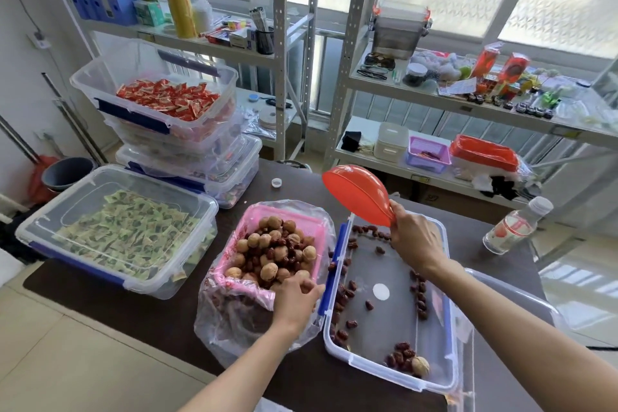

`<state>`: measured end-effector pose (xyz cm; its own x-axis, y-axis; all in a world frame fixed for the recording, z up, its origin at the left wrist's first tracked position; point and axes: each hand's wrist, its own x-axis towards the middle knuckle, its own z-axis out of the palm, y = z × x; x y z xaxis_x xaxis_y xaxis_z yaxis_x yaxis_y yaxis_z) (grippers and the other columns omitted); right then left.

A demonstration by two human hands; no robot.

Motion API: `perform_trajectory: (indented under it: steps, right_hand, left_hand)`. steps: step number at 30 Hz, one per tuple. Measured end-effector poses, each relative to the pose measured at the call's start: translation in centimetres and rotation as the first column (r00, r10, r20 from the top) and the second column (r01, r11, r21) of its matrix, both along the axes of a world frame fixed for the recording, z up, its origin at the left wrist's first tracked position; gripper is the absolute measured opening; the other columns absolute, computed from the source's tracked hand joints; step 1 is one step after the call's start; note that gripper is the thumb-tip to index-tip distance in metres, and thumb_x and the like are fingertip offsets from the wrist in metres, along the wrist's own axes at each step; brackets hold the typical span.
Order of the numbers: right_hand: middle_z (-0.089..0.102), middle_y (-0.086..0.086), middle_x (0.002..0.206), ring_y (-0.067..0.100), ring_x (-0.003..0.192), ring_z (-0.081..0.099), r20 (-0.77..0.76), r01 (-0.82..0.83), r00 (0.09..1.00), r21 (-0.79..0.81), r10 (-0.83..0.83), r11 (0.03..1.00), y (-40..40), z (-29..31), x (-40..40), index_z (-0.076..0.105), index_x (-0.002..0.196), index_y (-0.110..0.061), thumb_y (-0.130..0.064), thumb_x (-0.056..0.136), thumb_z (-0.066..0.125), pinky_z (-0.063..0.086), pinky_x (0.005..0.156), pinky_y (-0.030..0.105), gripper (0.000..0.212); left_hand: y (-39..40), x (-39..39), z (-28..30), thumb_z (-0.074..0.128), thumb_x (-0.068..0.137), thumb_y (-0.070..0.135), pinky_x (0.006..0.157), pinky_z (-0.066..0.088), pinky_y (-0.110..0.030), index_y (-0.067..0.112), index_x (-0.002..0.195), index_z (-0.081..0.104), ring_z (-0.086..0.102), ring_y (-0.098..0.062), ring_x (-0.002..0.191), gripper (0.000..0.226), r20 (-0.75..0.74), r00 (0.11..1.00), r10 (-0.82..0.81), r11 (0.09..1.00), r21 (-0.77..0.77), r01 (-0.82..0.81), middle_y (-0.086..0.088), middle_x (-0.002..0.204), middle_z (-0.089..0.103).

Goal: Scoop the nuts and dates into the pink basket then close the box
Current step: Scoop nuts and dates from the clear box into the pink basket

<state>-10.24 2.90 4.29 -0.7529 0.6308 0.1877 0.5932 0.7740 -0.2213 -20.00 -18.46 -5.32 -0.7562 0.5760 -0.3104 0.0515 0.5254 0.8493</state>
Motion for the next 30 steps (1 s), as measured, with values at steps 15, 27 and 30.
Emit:
perform_trajectory:
  steps: [15,27,30]
  right_hand:
    - [0.071,0.011,0.095,0.034,0.093,0.068,0.428,0.272,0.875,-0.048,-0.226,0.961,0.2,-6.4,10.7,0.055,0.102,-0.014,-0.008,0.082,0.041,0.048,0.070,0.037,0.025]
    - [0.070,0.007,0.103,0.028,0.096,0.069,0.456,0.210,0.872,-0.022,-0.177,0.977,-4.8,-6.7,10.6,0.047,0.122,-0.011,0.002,0.089,0.037,0.039,0.065,0.033,0.037]
    - [0.071,0.009,0.103,0.030,0.094,0.070,0.484,0.117,0.865,0.066,-0.134,0.991,-3.8,-6.9,10.5,0.038,0.139,-0.004,0.007,0.089,0.033,0.046,0.068,0.038,0.051]
  left_hand:
    - [0.6,3.2,-0.5,0.075,0.081,0.036,0.082,0.052,-0.029,0.015,0.089,0.078,0.070,-0.019,0.091,0.023,-0.124,0.991,-0.047,0.986,-0.164,0.026,-0.003,0.092,0.078]
    - [0.6,3.6,-0.7,0.074,0.083,0.033,0.080,0.051,-0.029,0.013,0.082,0.079,0.071,-0.023,0.089,0.020,-0.155,0.987,-0.050,0.982,-0.189,0.020,-0.008,0.089,0.078]
    - [0.6,3.7,-0.6,0.074,0.083,0.033,0.080,0.050,-0.029,0.013,0.083,0.079,0.071,-0.024,0.090,0.021,-0.160,0.986,-0.044,0.981,-0.196,0.012,-0.009,0.090,0.078]
